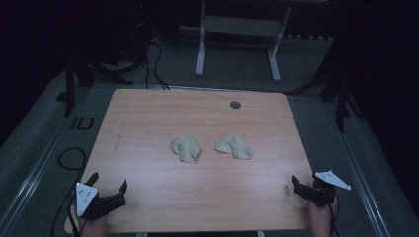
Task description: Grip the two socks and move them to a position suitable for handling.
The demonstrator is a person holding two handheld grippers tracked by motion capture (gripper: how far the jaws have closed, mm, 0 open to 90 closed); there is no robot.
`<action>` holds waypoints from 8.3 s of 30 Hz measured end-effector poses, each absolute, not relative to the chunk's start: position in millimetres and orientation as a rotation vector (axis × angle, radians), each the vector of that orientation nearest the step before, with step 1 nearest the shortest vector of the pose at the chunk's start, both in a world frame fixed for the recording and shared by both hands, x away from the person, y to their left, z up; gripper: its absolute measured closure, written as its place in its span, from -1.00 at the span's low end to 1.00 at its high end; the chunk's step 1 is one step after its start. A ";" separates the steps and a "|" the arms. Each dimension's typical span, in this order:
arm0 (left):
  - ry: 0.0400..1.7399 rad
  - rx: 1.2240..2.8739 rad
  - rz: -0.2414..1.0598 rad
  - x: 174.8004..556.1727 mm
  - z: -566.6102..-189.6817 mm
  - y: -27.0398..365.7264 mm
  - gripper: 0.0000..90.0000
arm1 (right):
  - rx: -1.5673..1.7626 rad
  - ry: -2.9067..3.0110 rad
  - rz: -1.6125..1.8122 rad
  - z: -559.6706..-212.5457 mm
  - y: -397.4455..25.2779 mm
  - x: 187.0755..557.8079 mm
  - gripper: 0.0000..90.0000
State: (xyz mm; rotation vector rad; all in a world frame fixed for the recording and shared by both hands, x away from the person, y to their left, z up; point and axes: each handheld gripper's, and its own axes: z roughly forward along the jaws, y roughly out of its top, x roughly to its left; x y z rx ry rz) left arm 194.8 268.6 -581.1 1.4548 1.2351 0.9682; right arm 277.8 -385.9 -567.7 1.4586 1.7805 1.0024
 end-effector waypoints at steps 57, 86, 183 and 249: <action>1.255 1.640 0.622 198.2 -566.7 237.2 -0.95 | 1.258 2.252 1.083 -516.6 -205.2 399.6 -0.67; 1.236 1.680 0.584 200.6 -570.7 235.8 -0.95 | 1.268 2.291 0.821 -556.5 -158.6 423.4 0.05; 0.749 1.968 0.335 220.1 -544.2 119.1 -0.29 | 1.208 2.293 1.078 -531.3 -139.6 233.8 -0.01; 0.615 2.255 0.243 260.9 -571.7 48.6 0.98 | 1.405 2.279 1.001 -546.4 -269.4 247.5 0.60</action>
